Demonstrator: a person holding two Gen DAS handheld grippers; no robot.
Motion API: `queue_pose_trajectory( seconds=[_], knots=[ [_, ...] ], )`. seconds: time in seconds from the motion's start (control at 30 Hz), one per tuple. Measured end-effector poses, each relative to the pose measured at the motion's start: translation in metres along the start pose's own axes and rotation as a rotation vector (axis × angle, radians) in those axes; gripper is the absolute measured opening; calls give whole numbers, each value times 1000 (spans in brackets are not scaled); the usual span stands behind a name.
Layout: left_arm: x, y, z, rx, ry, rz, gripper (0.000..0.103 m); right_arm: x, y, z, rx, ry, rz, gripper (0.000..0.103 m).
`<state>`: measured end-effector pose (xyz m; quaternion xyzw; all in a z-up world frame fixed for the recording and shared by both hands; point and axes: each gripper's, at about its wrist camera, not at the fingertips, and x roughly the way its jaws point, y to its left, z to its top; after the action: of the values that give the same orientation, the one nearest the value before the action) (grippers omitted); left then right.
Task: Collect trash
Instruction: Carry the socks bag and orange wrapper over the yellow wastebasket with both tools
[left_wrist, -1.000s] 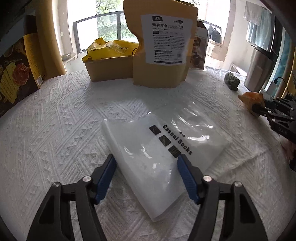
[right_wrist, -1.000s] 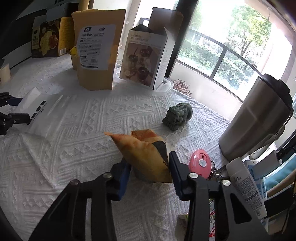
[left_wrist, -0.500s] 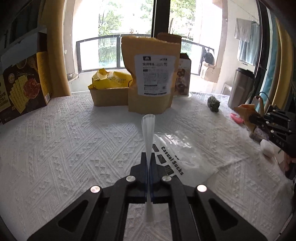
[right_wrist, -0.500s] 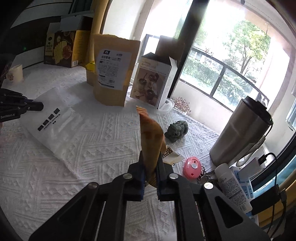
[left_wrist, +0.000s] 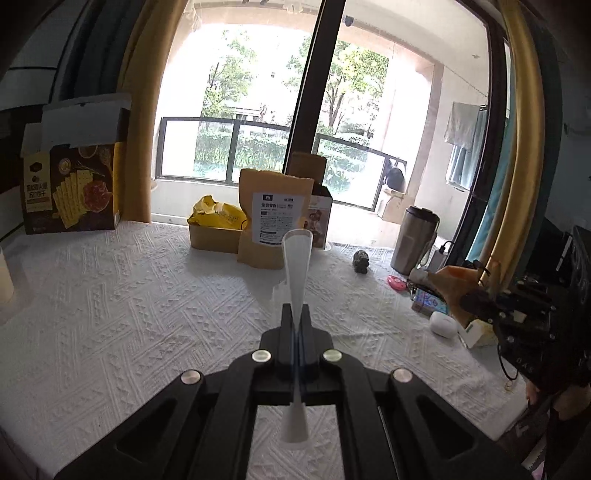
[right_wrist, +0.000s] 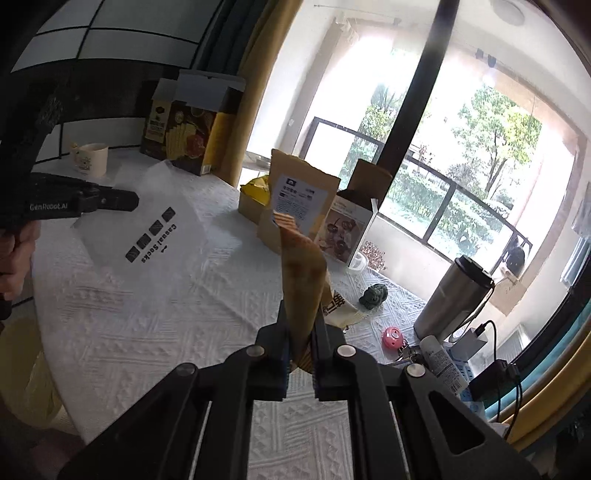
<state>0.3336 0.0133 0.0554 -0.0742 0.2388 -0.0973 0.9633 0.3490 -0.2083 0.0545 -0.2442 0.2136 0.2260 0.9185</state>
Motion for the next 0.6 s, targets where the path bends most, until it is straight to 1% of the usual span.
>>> queue_pose_trajectory(
  seconds=[0.1, 0.27, 0.43, 0.6],
  knots=[
    [-39, -8, -4, 30, -49, 17, 1, -28, 19, -3, 22, -15, 33, 8],
    [-101, -9, -9, 29, -115, 36, 1, -79, 49, -10, 54, -58, 57, 8],
    [-161, -13, -27, 33, -161, 49, 1, -127, 71, -12, 78, -99, 68, 8],
    [-214, -17, -48, 46, -198, 59, 1, -174, 81, -9, 95, -150, 81, 8]
  ],
)
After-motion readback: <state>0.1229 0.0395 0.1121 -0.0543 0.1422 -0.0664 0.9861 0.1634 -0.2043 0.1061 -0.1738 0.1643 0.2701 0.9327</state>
